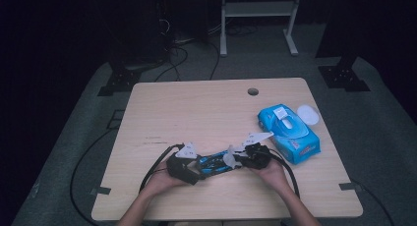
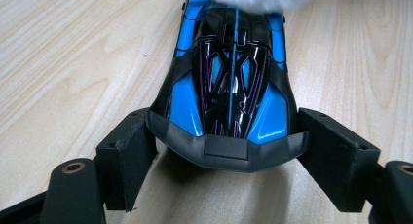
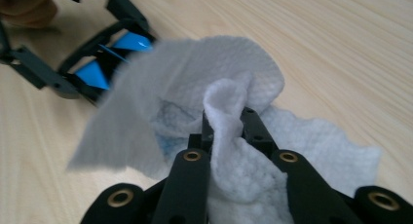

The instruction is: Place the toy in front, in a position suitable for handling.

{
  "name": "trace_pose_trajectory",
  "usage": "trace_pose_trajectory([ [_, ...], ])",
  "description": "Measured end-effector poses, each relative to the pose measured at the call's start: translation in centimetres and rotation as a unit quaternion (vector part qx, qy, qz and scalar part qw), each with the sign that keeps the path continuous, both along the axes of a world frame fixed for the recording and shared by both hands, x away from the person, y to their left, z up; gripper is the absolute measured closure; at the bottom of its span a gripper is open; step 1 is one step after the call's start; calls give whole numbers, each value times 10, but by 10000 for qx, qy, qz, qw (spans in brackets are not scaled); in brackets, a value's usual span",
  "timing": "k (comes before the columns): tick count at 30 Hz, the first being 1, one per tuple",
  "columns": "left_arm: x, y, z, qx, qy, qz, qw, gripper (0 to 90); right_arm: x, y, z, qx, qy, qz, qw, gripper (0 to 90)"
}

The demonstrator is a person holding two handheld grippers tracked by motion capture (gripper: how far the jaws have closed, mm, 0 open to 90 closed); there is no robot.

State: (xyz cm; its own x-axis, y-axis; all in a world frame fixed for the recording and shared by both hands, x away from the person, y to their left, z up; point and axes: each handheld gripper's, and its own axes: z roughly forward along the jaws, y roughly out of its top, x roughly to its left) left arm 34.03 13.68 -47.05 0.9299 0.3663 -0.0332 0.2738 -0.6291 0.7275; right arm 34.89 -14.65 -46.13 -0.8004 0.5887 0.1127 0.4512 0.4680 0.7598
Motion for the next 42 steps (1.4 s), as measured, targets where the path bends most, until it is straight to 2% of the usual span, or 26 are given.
trace_pose_trajectory([
  [2, 0, 0, 0, 19, -34, -8, 10000, 237, -2, -2, 0, 17, -4, -77, 10000, 838],
  [3, 0, -1, -1, 13, -51, -1, 10000, 236, -5, 0, 0, 66, 2, -25, 10000, 840],
  [5, 0, -1, -1, 5, -71, 7, 10000, 235, -13, 14, 2, 132, -79, 246, 9996, 839],
  [7, 0, -1, -1, 29, -76, -1, 10000, 234, -18, 24, 4, 90, -196, 396, 9990, 838],
  [9, 0, 0, -1, 44, -81, -22, 10000, 236, -17, 26, 5, 39, -235, 439, 9988, 837],
  [11, -1, -1, -1, 31, -90, -9, 10000, 236, -13, 19, 3, -41, -277, 264, 9993, 837],
  [13, -1, -1, -1, 31, -99, -24, 9999, 236, -8, 7, 0, -298, -378, -4, 9988, 842],
  [15, 0, -2, -1, 38, -118, -44, 9999, 236, -5, -3, -1, -127, -185, -166, 9996, 843],
  [16, 0, -2, -2, 42, -130, -46, 9999, 236, -6, -3, -1, -150, -199, -155, 9996, 844],
  [18, 0, -1, -2, 34, -123, -55, 9999, 235, -9, 4, 1, -97, -183, 16, 9998, 844],
  [20, 0, 0, -2, 40, -128, -48, 9999, 234, -14, 16, 3, -92, -268, 232, 9993, 843],
  [22, 0, 0, -2, 42, -131, -51, 9999, 234, -16, 22, 5, -74, -230, 416, 9988, 838],
  [23, -1, 0, -2, 44, -137, -50, 9999, 235, -15, 21, 5, -102, -220, 450, 9987, 805],
  [24, -1, 0, -2, 44, -134, -50, 9999, 235, -13, 19, 5, -89, -190, 427, 9989, 676],
  [25, -1, 0, -2, 43, -136, -51, 9999, 235, -12, 18, 5, -214, -224, 346, 9989, 603],
  [26, -1, 0, -2, 38, -133, -51, 9999, 235, -12, 16, 6, -323, -275, 330, 9986, 570],
  [27, 0, 0, -2, 35, -130, -56, 9999, 235, -12, 14, 7, -310, -299, 352, 9985, 535],
  [29, 0, 0, -2, 23, -125, -57, 9999, 235, -12, 13, 12, -99, -275, 385, 9988, 467],
  [32, 0, -1, -2, 4, -131, -55, 9999, 235, -9, 20, 13, 94, -200, 443, 9988, 432],
  [34, 0, -1, -2, -6, -126, -48, 9999, 235, -8, 27, 10, 65, -216, 455, 9987, 434],
  [36, 0, 0, -2, 27, -123, -42, 9999, 234, -7, 35, 5, -84, -277, 473, 9985, 499],
  [37, 1, 1, -3, 4, -107, -50, 9999, 233, -7, 35, 4, -2, -260, 496, 9984, 543],
  [38, 0, 1, -3, -15, -105, -53, 9999, 235, -6, 33, 5, 111, -186, 514, 9984, 685],
  [40, 0, 1, -2, 13, -121, -58, 9999, 235, -5, 26, 7, 17, -274, 336, 9991, 740],
  [42, 0, 0, -2, 18, -131, -63, 9999, 236, -3, 17, 4, 61, -117, 283, 9995, 774],
])
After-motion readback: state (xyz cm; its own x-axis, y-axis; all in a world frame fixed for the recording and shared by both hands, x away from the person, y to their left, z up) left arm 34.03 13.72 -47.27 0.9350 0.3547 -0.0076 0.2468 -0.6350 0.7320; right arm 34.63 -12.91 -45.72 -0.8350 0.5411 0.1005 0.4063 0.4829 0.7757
